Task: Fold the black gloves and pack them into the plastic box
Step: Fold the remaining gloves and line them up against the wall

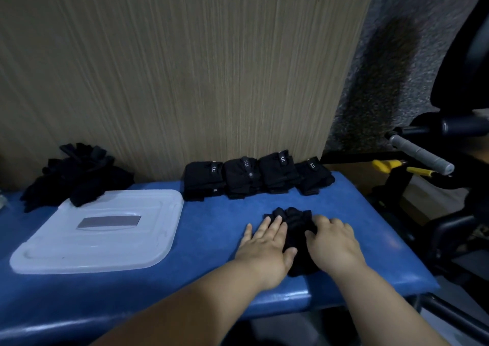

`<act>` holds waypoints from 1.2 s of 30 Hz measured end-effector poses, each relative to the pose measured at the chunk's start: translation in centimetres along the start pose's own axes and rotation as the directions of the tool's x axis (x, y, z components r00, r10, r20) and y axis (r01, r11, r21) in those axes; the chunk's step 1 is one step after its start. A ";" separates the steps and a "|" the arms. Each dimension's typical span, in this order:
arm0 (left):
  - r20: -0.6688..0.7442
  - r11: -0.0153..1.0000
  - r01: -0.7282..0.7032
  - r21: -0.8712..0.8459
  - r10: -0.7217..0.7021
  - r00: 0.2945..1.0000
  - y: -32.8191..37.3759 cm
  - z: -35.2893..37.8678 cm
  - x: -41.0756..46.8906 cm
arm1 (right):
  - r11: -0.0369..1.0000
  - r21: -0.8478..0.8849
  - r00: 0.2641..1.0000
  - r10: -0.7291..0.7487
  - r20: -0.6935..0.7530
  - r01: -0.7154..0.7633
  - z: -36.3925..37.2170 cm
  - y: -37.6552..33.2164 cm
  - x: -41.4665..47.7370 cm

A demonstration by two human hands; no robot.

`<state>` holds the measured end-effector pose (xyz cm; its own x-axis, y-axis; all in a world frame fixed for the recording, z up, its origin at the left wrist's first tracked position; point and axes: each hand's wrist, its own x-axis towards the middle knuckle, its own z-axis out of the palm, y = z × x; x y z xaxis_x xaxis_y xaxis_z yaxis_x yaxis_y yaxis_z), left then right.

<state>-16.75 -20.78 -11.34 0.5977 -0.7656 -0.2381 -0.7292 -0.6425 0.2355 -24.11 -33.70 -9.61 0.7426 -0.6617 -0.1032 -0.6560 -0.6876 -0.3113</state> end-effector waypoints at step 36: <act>-0.324 0.811 0.484 -0.330 -0.578 0.749 -28.5 -7.6 -11.5 | 0.679 0.431 0.782 -0.613 -0.115 0.595 10.3 -28.5 0.5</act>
<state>-0.32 6.10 -8.16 0.9772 -0.2122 -0.0094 -0.1922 -0.9019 0.3867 -3.68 -11.35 -10.56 0.9670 -0.1306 0.2186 0.0547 -0.7317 -0.6794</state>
